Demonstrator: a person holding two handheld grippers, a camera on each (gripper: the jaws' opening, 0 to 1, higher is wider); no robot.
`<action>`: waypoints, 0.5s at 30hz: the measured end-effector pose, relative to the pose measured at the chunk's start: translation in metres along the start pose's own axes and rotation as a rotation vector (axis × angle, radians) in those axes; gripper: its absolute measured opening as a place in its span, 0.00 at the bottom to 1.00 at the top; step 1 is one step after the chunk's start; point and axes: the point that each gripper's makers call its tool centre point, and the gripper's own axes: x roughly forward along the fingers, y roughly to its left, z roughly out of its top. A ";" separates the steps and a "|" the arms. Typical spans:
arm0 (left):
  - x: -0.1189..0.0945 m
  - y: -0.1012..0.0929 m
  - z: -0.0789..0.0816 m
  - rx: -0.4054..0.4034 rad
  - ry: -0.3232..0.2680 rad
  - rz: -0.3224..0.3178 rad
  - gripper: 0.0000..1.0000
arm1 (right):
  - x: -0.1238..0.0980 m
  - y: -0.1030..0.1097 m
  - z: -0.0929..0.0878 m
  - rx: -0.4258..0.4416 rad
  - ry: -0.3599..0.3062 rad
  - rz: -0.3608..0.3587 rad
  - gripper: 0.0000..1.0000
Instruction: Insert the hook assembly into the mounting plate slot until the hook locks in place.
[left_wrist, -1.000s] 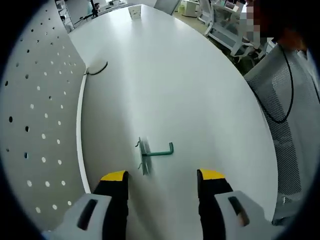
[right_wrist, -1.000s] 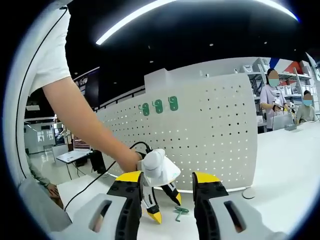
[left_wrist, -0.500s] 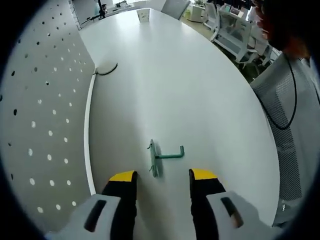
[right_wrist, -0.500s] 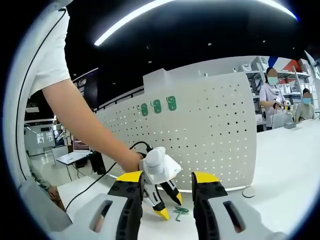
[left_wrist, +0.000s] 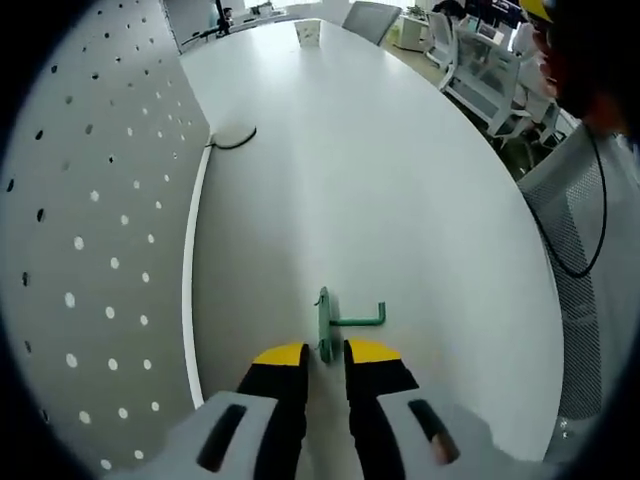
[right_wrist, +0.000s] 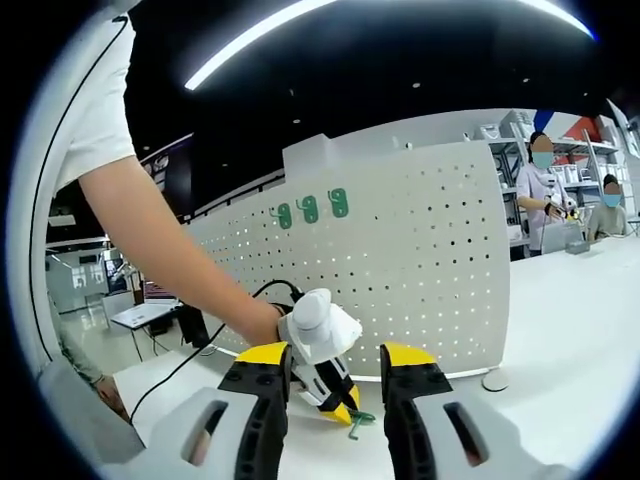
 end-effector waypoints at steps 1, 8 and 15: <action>0.000 0.001 0.000 -0.001 0.001 0.003 0.11 | 0.000 0.000 0.000 0.000 0.000 0.000 0.34; 0.000 0.005 -0.001 -0.005 0.002 0.037 0.04 | -0.001 -0.005 0.000 0.009 -0.001 -0.015 0.33; 0.000 0.005 -0.001 0.001 -0.006 0.039 0.03 | -0.001 -0.004 -0.001 0.007 0.004 -0.013 0.33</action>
